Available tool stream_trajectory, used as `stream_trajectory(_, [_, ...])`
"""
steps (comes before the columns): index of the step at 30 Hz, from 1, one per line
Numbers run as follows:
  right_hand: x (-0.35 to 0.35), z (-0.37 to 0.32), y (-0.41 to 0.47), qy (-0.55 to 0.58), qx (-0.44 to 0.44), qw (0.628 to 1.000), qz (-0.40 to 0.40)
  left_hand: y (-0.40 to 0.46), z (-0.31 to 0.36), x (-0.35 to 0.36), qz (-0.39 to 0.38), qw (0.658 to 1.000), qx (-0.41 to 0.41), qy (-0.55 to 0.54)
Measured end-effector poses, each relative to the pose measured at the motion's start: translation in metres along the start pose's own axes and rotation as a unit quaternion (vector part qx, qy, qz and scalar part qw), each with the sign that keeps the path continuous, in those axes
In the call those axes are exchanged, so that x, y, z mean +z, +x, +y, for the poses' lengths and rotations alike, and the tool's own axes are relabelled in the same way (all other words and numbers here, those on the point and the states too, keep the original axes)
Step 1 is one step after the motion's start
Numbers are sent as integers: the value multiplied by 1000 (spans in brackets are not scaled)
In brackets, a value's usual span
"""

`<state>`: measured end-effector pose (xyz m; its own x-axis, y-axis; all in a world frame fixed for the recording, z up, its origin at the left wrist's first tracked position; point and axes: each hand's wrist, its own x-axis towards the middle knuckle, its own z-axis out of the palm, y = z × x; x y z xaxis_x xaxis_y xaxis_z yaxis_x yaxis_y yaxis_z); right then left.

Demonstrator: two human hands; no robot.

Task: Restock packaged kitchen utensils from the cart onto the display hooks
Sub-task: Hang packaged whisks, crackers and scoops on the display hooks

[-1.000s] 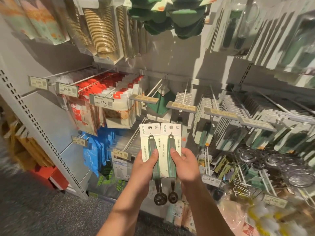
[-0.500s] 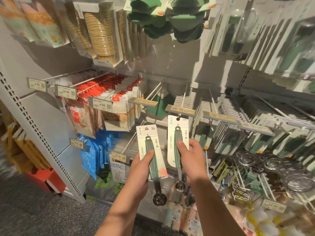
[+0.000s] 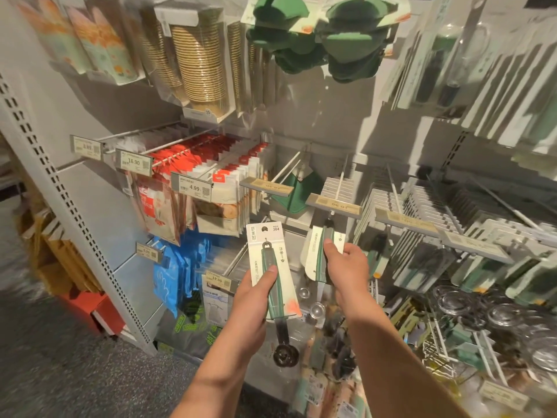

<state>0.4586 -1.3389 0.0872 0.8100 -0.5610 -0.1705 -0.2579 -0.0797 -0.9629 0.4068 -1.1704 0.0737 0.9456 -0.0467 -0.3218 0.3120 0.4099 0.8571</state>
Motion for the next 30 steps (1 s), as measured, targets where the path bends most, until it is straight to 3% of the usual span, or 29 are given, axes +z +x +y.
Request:
stream_trajectory(4, [4, -9, 13, -22, 14, 1000, 9, 1, 2, -2, 6, 1000, -1, -13])
stream_trajectory(10, [-2, 13, 10, -127, 53, 989, -56, -2, 2, -5, 7, 1000, 7, 16])
stream_trajectory(14, [-6, 30, -9, -98, 76, 987, -98, -2, -1, -8, 18, 1000, 1, 25])
stream_trajectory(25, [-2, 31, -67, 51, 23, 975, -214, 1, -16, -2, 31, 999, 23, 34])
stream_trajectory(30, [-9, 39, -81, 74, 25, 971, -227, -7, -21, 1, 20, 999, 32, 35])
